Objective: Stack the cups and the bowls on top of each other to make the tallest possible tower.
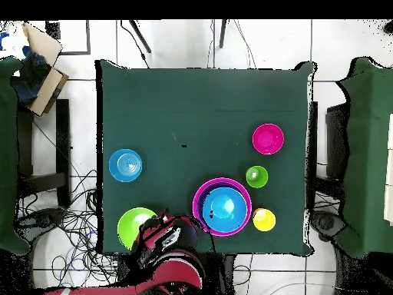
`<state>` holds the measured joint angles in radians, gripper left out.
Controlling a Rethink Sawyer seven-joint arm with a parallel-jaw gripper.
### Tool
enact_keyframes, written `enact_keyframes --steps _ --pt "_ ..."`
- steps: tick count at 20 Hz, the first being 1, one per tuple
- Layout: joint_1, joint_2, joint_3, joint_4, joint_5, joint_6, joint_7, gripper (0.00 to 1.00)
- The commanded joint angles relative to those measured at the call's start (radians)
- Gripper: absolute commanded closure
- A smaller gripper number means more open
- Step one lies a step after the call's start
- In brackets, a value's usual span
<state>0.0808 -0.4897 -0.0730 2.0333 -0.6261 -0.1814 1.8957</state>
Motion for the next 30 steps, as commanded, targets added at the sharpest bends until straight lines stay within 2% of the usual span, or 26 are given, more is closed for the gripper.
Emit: enact_keyframes --steps 1,3,4,7,12,15,19,21,26,28,30 --pt "0.001 0.044 0.034 -0.099 -0.015 -0.037 0.076 0.00" --pt "0.006 0.049 0.029 -0.099 -0.011 -0.048 0.079 0.00" --pt "0.011 0.053 0.019 -0.098 -0.004 -0.058 0.084 1.00" --pt "0.014 0.049 0.013 -0.091 0.000 -0.065 0.088 1.00" --pt "-0.023 -0.032 0.057 -0.054 -0.014 -0.010 0.079 1.00" --pt "-0.078 -0.097 0.122 -0.021 -0.030 0.058 0.062 1.00" --pt "-0.201 -0.204 0.255 0.041 -0.040 0.175 0.013 1.00" --pt "-0.269 -0.272 0.327 0.084 -0.021 0.240 -0.018 1.00" --pt "-0.439 -0.515 0.525 0.219 0.129 0.455 -0.127 1.00" --pt "-0.492 -0.578 0.593 0.247 0.188 0.517 -0.165 1.00" --pt "-0.529 -0.609 0.641 0.261 0.223 0.555 -0.191 1.00"
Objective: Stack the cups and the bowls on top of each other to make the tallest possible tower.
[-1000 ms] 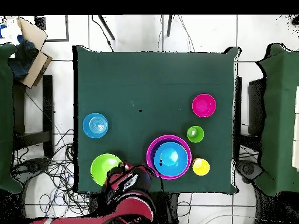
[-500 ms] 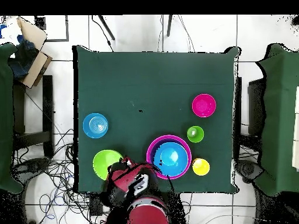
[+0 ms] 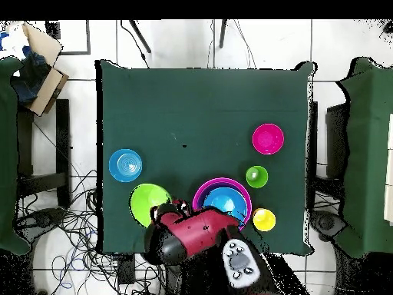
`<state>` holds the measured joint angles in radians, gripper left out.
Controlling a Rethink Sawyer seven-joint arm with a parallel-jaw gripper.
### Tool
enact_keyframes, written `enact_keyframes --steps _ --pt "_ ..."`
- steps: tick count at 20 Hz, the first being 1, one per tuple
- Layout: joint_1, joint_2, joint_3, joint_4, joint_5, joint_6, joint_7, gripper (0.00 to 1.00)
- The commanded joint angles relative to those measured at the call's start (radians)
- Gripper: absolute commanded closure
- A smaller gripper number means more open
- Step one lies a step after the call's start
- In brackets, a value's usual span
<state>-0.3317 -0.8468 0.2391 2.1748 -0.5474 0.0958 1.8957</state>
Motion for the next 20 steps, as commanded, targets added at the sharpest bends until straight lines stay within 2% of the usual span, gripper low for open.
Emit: enact_keyframes --steps 1,7,11,14,18,20 --pt "-0.145 -0.271 0.366 0.126 0.172 0.307 -0.212 1.00" --pt "-0.250 -0.321 0.497 0.138 0.246 0.397 -0.261 1.00" --pt "-0.324 -0.326 0.579 0.131 0.270 0.432 -0.276 1.00" --pt "-0.372 -0.269 0.605 0.082 0.204 0.434 -0.291 1.00" --pt "-0.464 -0.119 0.623 -0.089 0.082 0.513 -0.417 1.00" --pt "-0.492 -0.094 0.643 -0.126 0.061 0.545 -0.443 1.00"
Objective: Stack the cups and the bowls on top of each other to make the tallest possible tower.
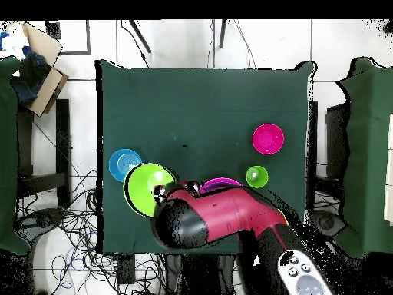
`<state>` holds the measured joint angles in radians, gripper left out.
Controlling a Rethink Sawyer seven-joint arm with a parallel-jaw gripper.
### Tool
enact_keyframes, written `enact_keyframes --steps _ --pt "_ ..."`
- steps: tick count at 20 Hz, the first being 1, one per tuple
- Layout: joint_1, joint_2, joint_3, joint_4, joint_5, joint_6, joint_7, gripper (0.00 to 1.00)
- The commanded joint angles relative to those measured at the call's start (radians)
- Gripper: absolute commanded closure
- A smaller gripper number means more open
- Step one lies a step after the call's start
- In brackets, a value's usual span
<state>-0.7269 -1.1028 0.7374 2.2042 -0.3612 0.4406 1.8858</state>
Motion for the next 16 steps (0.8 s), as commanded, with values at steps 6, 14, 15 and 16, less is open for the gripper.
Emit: enact_keyframes --steps 6,14,15,16 --pt "-0.195 0.173 0.220 -0.192 -0.145 0.278 -0.489 1.00" --pt "-0.256 0.197 0.271 -0.198 -0.167 0.310 -0.503 1.00" --pt "-0.262 0.199 0.277 -0.197 -0.169 0.311 -0.503 1.00" --pt "-0.269 0.200 0.282 -0.195 -0.171 0.313 -0.504 1.00"
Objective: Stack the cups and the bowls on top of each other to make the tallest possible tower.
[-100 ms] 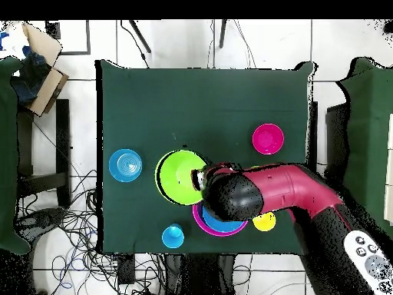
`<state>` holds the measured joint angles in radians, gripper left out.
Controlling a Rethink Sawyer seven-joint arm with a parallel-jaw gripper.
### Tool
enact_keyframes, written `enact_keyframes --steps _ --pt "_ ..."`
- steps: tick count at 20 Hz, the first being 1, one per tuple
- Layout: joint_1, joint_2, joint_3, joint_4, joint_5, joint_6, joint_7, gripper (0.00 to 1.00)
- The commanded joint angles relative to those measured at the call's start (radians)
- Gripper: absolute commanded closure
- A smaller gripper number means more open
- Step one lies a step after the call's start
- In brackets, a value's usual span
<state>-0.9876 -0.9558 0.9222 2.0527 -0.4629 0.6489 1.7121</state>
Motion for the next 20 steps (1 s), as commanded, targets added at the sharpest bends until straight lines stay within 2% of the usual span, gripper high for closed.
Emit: enact_keyframes --steps 1,8,12,20 --pt "-0.014 0.055 0.102 -0.042 -0.071 0.106 -0.331 1.00" --pt "-0.034 0.077 0.128 -0.045 -0.092 0.116 -0.326 1.00" --pt "-0.055 0.095 0.148 -0.056 -0.101 0.141 -0.357 1.00" --pt "-0.131 0.097 0.211 -0.056 -0.099 0.194 -0.404 1.00"
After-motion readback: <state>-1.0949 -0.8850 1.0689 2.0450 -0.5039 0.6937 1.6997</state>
